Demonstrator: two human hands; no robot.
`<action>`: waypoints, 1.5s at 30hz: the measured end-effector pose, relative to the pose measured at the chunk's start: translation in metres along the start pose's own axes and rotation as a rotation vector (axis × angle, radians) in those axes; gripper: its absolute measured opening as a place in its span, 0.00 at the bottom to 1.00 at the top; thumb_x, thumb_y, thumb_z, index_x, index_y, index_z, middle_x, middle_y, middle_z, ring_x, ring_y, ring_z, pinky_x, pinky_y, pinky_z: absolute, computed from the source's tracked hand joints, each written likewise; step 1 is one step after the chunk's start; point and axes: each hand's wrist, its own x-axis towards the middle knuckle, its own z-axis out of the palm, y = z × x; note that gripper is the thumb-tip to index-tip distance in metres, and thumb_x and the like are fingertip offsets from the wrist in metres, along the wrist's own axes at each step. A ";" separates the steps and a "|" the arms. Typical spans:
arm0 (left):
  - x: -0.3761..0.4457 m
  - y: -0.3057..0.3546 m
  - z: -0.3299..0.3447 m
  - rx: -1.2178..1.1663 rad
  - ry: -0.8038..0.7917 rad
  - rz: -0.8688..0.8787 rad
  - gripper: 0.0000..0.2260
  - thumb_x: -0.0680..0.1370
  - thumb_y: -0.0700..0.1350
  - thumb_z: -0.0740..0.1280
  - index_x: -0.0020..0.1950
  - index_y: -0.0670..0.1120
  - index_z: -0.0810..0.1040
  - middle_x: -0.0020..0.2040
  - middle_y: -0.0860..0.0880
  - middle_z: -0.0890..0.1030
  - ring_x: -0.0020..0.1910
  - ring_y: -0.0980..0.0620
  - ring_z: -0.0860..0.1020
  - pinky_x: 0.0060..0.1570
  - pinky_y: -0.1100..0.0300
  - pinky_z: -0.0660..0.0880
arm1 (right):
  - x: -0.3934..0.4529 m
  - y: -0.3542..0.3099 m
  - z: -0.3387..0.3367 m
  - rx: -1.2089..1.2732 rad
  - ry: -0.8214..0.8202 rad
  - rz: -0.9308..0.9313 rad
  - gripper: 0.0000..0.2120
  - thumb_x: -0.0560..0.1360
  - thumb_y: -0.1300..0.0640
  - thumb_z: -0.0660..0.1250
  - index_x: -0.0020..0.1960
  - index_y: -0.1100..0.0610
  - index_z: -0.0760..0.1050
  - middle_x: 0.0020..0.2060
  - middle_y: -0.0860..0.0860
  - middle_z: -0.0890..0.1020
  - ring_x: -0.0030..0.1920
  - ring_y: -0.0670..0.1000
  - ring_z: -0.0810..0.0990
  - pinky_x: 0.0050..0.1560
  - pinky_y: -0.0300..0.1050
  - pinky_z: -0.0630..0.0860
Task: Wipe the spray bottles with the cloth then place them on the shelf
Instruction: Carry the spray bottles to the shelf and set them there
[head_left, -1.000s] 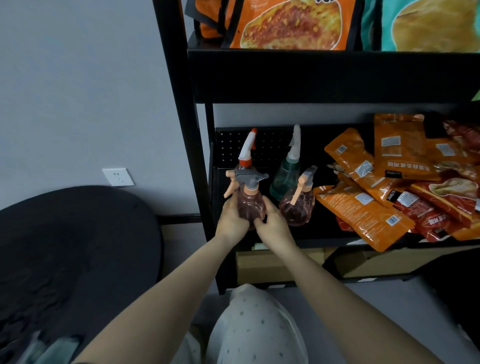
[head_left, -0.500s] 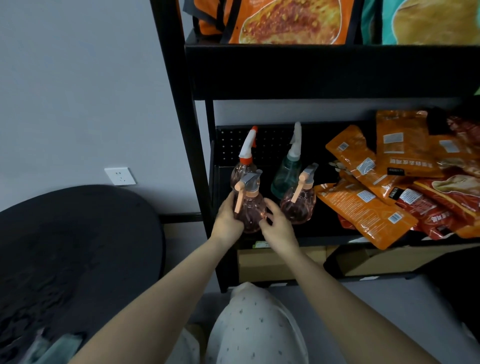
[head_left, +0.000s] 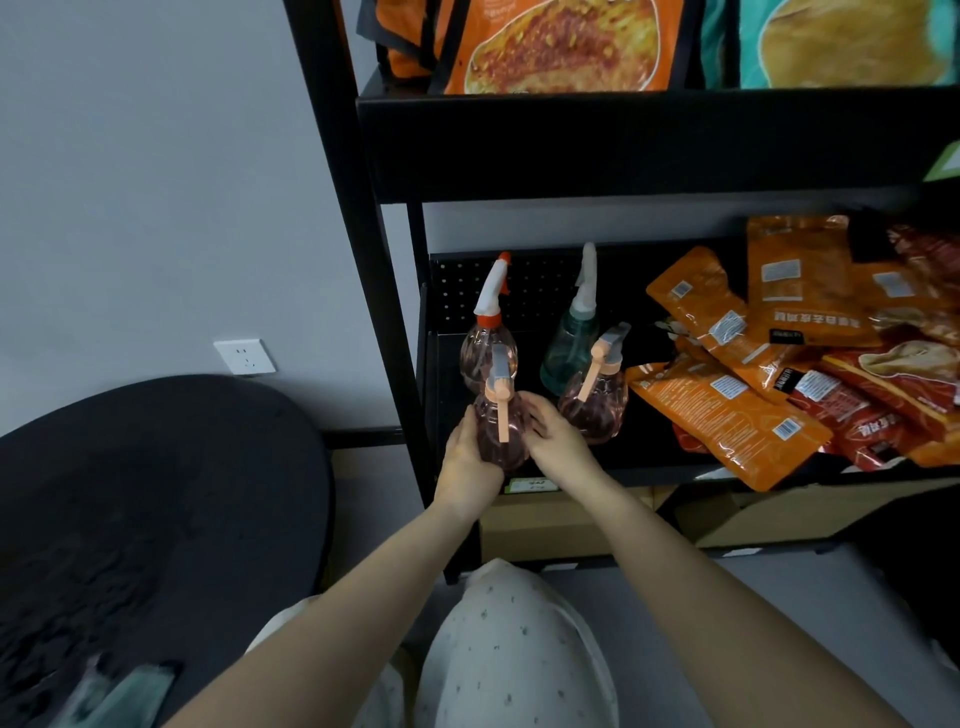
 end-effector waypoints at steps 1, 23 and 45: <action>-0.001 0.003 0.000 0.002 -0.002 -0.002 0.36 0.64 0.46 0.64 0.73 0.51 0.62 0.67 0.42 0.72 0.65 0.45 0.72 0.64 0.45 0.71 | 0.001 0.000 -0.001 -0.006 -0.005 -0.001 0.23 0.78 0.60 0.61 0.71 0.47 0.63 0.62 0.46 0.74 0.63 0.47 0.72 0.61 0.43 0.69; -0.026 0.078 0.070 0.004 -0.101 0.067 0.29 0.71 0.29 0.57 0.71 0.45 0.65 0.64 0.43 0.73 0.63 0.44 0.73 0.63 0.51 0.71 | -0.039 0.028 -0.079 -0.121 0.402 -0.026 0.20 0.79 0.62 0.59 0.71 0.57 0.66 0.68 0.54 0.70 0.67 0.52 0.70 0.62 0.44 0.68; 0.010 0.077 0.074 0.058 -0.116 0.094 0.33 0.69 0.37 0.61 0.75 0.48 0.61 0.70 0.44 0.69 0.70 0.47 0.66 0.70 0.48 0.65 | -0.005 0.020 -0.088 0.000 0.259 -0.025 0.18 0.82 0.57 0.55 0.71 0.52 0.67 0.59 0.50 0.77 0.54 0.45 0.74 0.47 0.34 0.71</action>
